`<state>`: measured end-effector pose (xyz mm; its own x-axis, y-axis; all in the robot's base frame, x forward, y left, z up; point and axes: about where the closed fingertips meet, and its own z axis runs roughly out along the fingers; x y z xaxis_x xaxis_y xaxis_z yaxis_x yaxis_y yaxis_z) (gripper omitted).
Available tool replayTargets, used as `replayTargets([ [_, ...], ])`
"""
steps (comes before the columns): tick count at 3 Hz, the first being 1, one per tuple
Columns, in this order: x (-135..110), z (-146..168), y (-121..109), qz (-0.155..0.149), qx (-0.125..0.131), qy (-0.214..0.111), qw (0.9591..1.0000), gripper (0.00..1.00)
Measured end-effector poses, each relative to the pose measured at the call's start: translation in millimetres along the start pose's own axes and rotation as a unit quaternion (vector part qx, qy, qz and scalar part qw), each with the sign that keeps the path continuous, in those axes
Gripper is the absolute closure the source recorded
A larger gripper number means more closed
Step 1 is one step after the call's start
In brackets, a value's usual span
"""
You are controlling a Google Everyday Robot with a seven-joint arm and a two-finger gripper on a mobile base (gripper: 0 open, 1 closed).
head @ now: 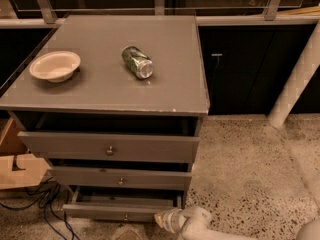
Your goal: Close bottom drawer
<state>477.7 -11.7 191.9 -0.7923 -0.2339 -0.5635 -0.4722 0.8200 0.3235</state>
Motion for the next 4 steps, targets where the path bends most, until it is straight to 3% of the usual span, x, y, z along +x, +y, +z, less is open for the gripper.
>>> replayTargets([
  [1,-1,-1,0,-0.001,0.001,-0.001,1.0000,1.00],
  [2,60,-5,-12,0.047,-0.006,0.071,0.9963,1.00],
  [4,27,22,-14,0.047,0.005,0.034,0.9983,1.00],
])
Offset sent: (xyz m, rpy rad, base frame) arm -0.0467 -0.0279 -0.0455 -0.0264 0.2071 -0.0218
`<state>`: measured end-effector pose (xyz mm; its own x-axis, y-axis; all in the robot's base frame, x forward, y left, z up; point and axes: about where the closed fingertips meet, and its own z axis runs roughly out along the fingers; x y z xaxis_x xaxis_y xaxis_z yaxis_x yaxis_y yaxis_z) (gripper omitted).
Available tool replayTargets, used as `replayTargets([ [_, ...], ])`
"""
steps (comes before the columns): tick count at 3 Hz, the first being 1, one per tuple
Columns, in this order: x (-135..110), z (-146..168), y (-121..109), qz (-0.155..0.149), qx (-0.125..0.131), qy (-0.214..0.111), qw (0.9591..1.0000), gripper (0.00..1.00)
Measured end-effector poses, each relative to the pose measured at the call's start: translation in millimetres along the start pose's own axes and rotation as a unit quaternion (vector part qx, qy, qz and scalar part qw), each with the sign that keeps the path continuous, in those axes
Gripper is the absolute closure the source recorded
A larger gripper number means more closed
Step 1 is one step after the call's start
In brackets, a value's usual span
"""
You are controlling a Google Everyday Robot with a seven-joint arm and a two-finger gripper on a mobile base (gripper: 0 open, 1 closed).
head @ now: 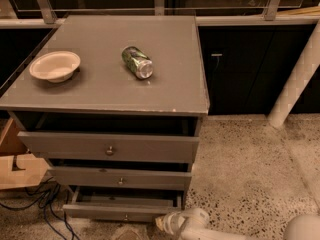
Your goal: Close bottom drawer
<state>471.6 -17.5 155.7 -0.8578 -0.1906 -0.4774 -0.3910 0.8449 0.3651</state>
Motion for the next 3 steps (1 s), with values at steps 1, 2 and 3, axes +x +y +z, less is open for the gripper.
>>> replayTargets([
  [1,-19,4,-1,-0.009,0.004,-0.021,0.9997,1.00],
  [2,-44,6,1,-0.028,0.008,-0.051,0.9983,1.00],
  [3,-45,5,2,-0.030,0.008,-0.054,0.9981,1.00],
])
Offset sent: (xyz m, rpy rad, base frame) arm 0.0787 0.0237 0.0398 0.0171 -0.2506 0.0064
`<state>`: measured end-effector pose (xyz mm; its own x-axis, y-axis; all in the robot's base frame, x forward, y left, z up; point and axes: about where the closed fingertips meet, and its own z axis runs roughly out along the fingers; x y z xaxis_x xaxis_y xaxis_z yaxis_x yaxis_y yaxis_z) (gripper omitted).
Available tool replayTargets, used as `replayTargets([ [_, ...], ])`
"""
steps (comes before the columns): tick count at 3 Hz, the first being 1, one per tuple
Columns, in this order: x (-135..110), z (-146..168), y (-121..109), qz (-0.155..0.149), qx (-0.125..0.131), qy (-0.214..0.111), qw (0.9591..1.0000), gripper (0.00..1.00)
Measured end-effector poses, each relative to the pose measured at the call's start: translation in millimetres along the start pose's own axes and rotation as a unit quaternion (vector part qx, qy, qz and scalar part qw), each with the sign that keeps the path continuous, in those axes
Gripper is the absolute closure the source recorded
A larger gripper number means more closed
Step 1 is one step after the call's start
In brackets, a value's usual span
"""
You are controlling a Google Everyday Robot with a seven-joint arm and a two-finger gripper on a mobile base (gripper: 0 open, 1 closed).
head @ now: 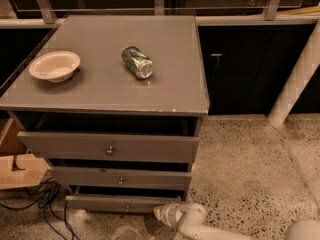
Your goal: Close bottom drawer
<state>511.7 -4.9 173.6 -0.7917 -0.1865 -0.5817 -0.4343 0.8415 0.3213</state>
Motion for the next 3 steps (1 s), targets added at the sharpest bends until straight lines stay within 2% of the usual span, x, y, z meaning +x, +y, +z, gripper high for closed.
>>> replayTargets([
  [2,-36,9,11,-0.031,-0.002,-0.045,0.9985,1.00],
  [3,-44,13,15,-0.038,-0.005,-0.058,0.9976,1.00],
])
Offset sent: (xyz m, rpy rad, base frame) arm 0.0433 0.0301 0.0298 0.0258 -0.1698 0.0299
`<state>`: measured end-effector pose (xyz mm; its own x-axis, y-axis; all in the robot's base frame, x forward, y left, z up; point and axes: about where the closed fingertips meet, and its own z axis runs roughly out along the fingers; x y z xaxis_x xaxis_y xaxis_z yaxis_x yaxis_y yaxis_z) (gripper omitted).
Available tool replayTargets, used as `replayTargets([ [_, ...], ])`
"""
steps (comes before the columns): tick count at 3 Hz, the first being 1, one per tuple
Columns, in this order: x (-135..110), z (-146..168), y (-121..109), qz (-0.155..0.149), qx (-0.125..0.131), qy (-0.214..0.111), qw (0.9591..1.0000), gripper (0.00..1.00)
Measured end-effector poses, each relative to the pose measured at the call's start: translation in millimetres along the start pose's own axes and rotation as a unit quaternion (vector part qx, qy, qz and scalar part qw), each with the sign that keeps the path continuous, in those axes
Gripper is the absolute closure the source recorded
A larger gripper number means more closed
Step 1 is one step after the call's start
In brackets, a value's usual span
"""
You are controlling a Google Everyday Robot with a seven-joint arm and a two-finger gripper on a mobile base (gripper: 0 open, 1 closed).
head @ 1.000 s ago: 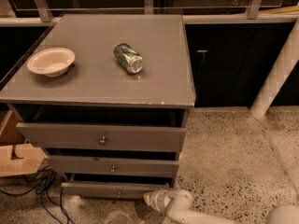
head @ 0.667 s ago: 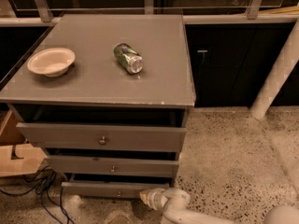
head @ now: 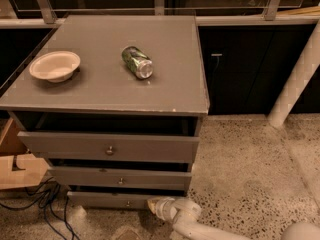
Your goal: Close bottom drawer
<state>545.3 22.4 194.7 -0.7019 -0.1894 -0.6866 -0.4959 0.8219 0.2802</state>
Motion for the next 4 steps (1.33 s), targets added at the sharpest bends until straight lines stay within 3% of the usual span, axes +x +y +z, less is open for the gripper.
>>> replayTargets([
  [2,-3,0,3,-0.007,-0.004,-0.009,0.9999,1.00],
  [4,44,-7,-8,0.034,0.006,0.046,0.9983,1.00],
])
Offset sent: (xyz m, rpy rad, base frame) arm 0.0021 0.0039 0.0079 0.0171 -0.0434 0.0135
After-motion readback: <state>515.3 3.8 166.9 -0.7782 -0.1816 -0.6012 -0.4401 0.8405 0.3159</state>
